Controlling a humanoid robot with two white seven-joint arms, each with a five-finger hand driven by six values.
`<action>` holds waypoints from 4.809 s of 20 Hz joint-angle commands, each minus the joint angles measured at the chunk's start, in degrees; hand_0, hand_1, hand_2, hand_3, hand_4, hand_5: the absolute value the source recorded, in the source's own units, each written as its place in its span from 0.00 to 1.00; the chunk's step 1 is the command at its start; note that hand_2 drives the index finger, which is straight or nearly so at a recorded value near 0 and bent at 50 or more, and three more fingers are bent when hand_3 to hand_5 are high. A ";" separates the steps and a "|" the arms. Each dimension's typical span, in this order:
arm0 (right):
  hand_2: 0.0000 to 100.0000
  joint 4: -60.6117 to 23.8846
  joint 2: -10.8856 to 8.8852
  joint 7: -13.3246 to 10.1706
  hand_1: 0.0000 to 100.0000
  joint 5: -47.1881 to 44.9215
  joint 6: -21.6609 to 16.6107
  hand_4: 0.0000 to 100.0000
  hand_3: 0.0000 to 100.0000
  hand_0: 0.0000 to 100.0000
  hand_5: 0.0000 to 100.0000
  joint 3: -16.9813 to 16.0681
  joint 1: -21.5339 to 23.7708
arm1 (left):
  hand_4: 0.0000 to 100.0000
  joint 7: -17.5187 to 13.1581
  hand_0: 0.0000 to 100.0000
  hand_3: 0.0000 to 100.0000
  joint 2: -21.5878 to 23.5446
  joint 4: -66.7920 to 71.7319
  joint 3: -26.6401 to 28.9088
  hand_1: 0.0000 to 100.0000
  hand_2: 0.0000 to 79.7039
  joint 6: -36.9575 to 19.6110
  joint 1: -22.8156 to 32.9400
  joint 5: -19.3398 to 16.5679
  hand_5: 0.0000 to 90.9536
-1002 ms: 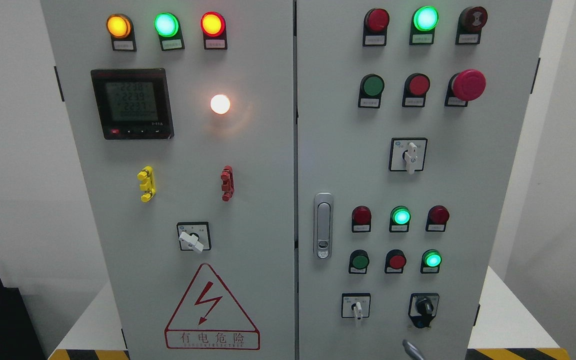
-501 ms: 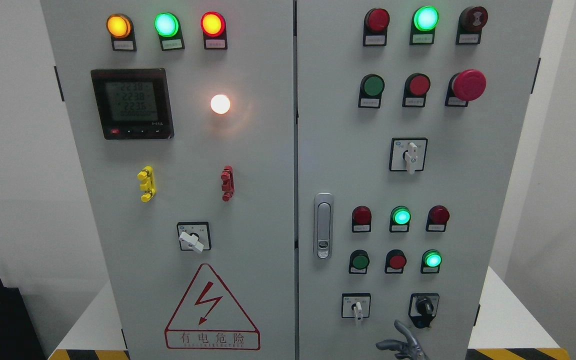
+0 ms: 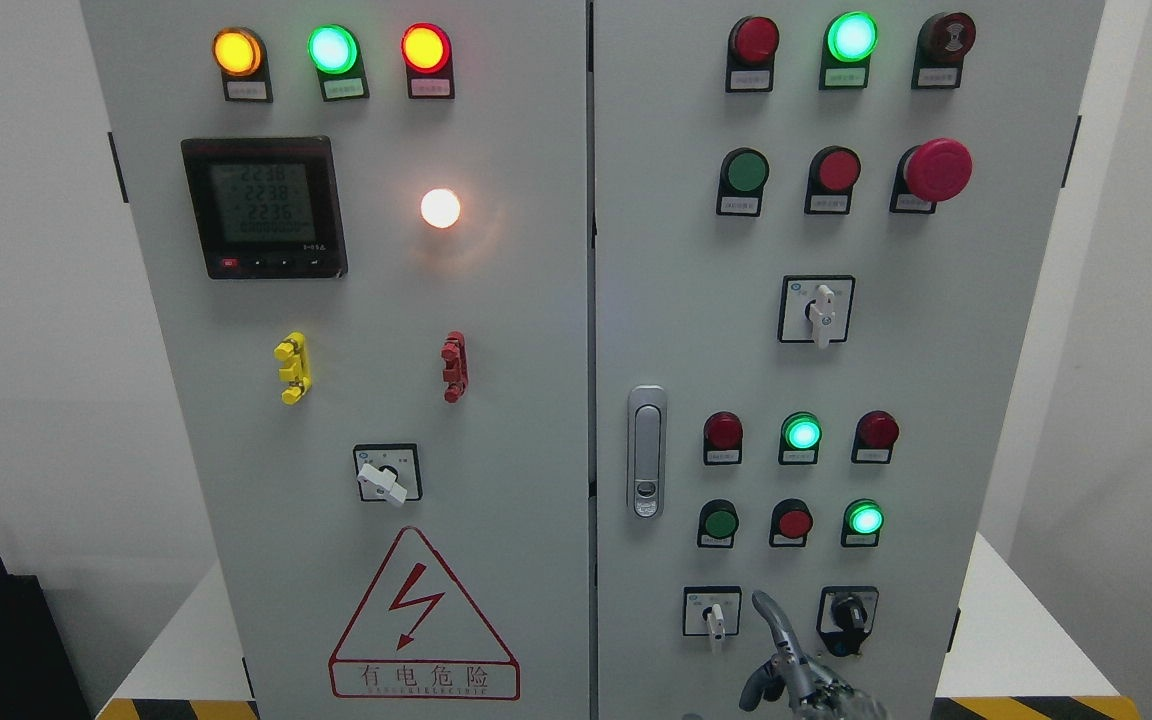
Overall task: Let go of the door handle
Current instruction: 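Raise the right hand toward the silver lever handle on the cabinet door, then close the right hand fingers around the lower end of the handle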
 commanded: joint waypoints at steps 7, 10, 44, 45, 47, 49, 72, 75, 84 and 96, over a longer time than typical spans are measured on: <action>0.00 0.96 2.90 2.91 0.49 16.05 6.19 1.00 1.00 0.29 1.00 3.06 -3.68 | 0.00 -0.01 0.12 0.00 0.00 0.96 0.62 0.39 0.00 0.02 0.00 0.00 0.00; 0.00 2.10 2.90 3.09 0.49 15.88 7.68 1.00 1.00 0.29 1.00 3.16 -6.22 | 0.00 -0.01 0.12 0.00 0.00 0.96 0.62 0.39 0.00 0.02 0.00 0.00 0.00; 0.06 11.07 5.18 8.71 0.50 15.00 12.26 1.00 1.00 0.38 1.00 4.39 -15.28 | 0.00 -0.01 0.12 0.00 0.00 0.96 0.62 0.39 0.00 0.02 0.00 0.00 0.00; 0.06 11.15 5.18 8.71 0.50 15.00 12.26 1.00 1.00 0.38 1.00 4.30 -15.28 | 0.00 -0.01 0.12 0.00 0.00 0.96 0.62 0.39 0.00 0.02 0.00 0.00 0.00; 0.06 11.51 5.18 8.71 0.49 15.00 12.26 1.00 1.00 0.38 1.00 4.12 -15.72 | 0.00 -0.01 0.12 0.00 0.00 0.96 0.62 0.39 0.00 0.02 0.00 0.00 0.00; 0.06 11.86 5.27 8.45 0.49 15.00 12.17 1.00 1.00 0.38 1.00 3.95 -15.72 | 0.00 -0.01 0.12 0.00 0.00 0.96 0.62 0.39 0.00 0.02 0.00 0.00 0.00; 0.08 11.86 5.18 8.19 0.48 14.92 12.08 1.00 1.00 0.38 1.00 2.72 -14.84 | 0.00 -0.01 0.12 0.00 0.00 0.96 0.62 0.39 0.00 0.02 0.00 0.00 0.00; 0.09 11.95 5.18 8.36 0.48 14.92 12.08 1.00 1.00 0.38 1.00 2.72 -14.76 | 0.00 -0.01 0.12 0.00 0.00 0.96 0.62 0.39 0.00 -0.06 0.00 0.00 0.00; 0.09 12.21 5.27 8.36 0.48 14.92 11.99 1.00 1.00 0.37 1.00 2.81 -14.32 | 0.00 -0.01 0.12 0.00 -0.08 0.96 0.62 0.39 0.00 -0.06 0.00 0.00 0.00; 0.10 9.84 5.18 7.13 0.47 14.48 11.20 1.00 1.00 0.37 1.00 2.63 -14.67 | 0.00 -0.01 0.12 0.00 0.00 0.96 0.62 0.39 0.00 0.02 0.00 0.00 0.00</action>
